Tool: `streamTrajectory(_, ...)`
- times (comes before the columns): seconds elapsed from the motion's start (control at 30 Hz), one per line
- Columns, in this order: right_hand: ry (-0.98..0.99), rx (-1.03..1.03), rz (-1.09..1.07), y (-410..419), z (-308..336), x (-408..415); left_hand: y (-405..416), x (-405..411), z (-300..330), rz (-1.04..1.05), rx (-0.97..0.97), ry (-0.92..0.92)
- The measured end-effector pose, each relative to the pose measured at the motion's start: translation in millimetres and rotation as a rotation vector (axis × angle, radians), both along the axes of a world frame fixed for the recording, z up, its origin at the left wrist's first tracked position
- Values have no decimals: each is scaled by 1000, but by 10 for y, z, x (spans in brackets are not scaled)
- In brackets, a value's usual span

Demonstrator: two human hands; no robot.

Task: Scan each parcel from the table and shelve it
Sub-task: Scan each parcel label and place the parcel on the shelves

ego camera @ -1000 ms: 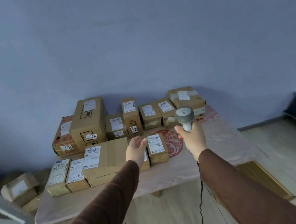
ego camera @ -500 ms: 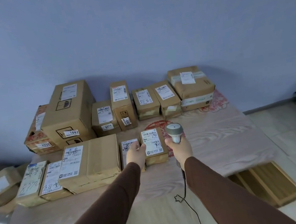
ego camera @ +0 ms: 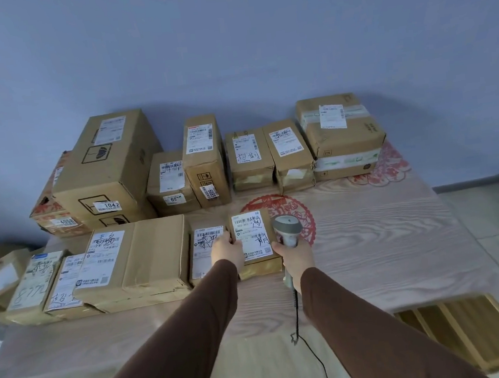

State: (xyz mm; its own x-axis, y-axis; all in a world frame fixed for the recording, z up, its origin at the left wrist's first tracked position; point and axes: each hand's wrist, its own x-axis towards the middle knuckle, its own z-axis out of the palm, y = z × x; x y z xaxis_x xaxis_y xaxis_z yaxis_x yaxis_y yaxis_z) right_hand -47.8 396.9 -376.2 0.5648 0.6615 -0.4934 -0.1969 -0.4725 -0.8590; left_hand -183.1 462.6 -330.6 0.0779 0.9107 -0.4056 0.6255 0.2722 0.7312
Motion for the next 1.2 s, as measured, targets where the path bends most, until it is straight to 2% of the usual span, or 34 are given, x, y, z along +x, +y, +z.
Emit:
streamTrajectory(0.13,47,76,-22,-100,201,149,-141,92,104,63,41,-149)
streamTrajectory(0.27,73,210,-67,-188,637,367,-281,247,387,107,77,-386)
streamTrajectory(0.4,37,343,-76,-243,1217,606,-351,427,818,25,46,-684)
streamTrajectory(0.5,-4,438,-81,-285,1689,756,-372,590,1227,-59,54,-797)
streamTrajectory(0.67,-41,598,-99,-407,2487,991,-403,835,2008,-133,106,-884)
streamTrajectory(0.87,-106,753,-128,-563,3338,1125,-479,1030,2786,-283,269,-961)
streamTrajectory(1.2,-366,861,-171,-980,4206,1041,-602,1076,3463,-363,457,-1007)
